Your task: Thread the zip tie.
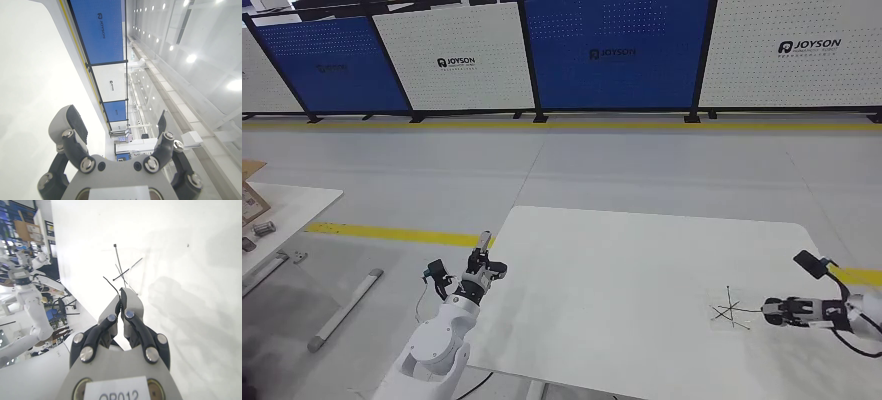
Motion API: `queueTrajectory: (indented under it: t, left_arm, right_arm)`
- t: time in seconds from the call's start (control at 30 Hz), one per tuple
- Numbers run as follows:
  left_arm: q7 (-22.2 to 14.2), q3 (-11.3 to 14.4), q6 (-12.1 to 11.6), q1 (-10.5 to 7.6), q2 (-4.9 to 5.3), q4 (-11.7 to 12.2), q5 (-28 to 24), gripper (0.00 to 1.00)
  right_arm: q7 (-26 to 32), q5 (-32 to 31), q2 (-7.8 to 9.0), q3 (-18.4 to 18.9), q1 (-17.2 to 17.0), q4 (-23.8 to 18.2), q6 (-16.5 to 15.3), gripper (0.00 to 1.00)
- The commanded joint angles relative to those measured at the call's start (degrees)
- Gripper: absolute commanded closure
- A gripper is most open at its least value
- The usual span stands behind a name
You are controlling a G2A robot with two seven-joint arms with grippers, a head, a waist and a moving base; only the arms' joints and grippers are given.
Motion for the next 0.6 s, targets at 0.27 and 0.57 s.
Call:
queueTrajectory:
  t: [0.27,0.57]
  left_arm:
    - [0.0,0.0,0.0,0.00,0.00,0.0,0.0,0.00]
    - [0.0,0.0,0.0,0.00,0.00,0.0,0.0,0.00]
  right_arm:
    - [1.1,5.5,1.58,6.0,-7.0,-3.7,-5.5,1.00]
    - [1.1,5.5,1.58,6.0,-7.0,-3.7,-5.5,1.00]
